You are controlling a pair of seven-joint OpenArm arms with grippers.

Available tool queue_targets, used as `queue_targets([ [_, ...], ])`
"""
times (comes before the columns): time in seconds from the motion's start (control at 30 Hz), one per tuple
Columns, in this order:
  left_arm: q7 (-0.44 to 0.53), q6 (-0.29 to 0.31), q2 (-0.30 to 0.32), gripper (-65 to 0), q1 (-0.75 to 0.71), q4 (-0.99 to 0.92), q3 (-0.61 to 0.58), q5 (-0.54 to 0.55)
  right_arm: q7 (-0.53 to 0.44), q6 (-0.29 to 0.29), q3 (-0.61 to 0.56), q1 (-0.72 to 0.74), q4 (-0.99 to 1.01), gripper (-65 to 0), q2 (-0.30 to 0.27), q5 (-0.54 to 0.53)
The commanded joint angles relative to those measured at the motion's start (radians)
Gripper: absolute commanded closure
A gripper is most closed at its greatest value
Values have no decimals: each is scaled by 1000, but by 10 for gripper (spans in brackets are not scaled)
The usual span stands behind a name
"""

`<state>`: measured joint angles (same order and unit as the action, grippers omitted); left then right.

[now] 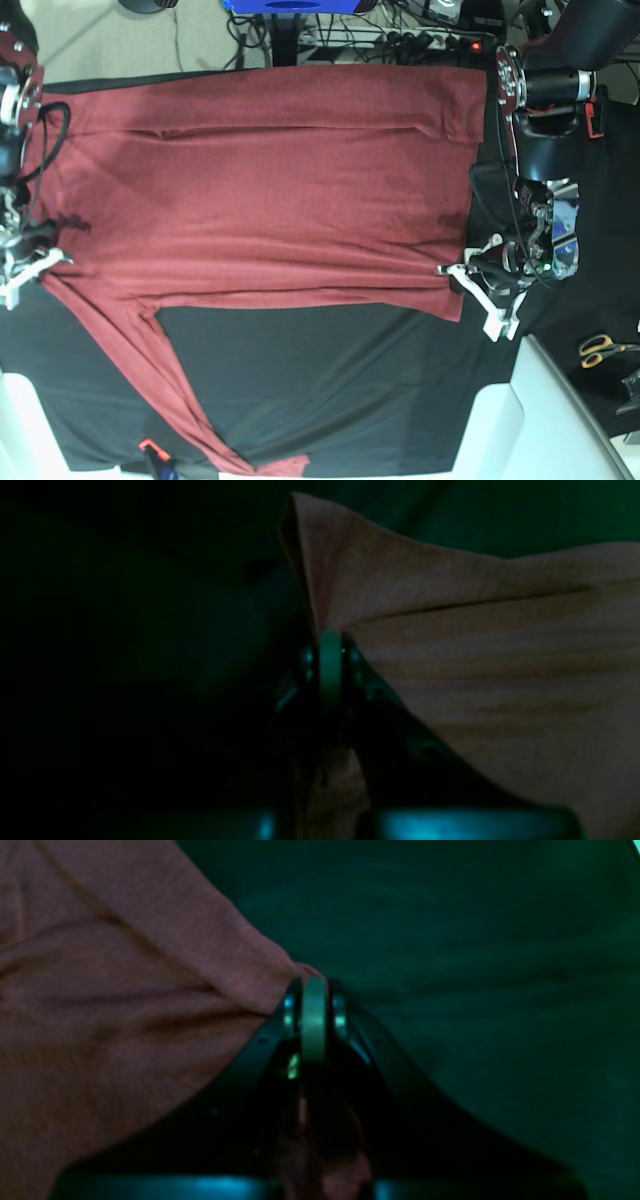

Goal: Fold the T-shirt properly
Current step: 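Lower the left gripper and grasp the shirt's opposite side edge, then lift both side edges and fold them over the shirt body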

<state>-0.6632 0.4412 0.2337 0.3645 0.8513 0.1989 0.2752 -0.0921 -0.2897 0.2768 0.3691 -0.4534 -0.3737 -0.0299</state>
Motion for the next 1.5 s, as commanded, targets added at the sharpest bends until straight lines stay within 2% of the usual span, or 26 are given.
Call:
queue_targets([
  [0.0,3,0,19,0,17,23,1,51,-27,10,2,6,-38,-2,-31,-11],
  [0.13,-11,0,79,0,-5,46,-9,244,-27,10,2,-37,-114,-2,-32,-11],
  [0.23,-11,0,105,0,-26,70,-11,296,-27,8,2,-40,-123,-2,-32,-11],
  [0.47,-11,0,105,0,-115,174,-2,301,-27,8,2,-40,-123,-2,-34,-11],
  [0.63,-85,0,102,0,-152,262,0,301,-27,7,2,-63,-149,-2,-34,-11],
  [0.8,-91,-2,100,0,-207,366,0,301,-24,7,2,-123,-222,-2,-28,-11],
  [0.97,-91,-2,85,0,-256,394,0,301,28,7,3,-147,-232,-2,-28,-11],
  [1.2,-91,-2,82,0,-287,394,0,301,35,7,3,-160,-230,-11,-26,-12],
  [1.23,-91,-2,80,0,-287,394,0,301,39,7,3,-160,-230,-24,-26,-12],
  [1.37,-91,-2,79,0,-289,394,-8,301,147,7,3,-152,-244,-203,-25,-12],
  [1.47,-91,-2,79,0,-289,394,-8,301,171,7,3,-175,-328,-291,-25,-12],
])
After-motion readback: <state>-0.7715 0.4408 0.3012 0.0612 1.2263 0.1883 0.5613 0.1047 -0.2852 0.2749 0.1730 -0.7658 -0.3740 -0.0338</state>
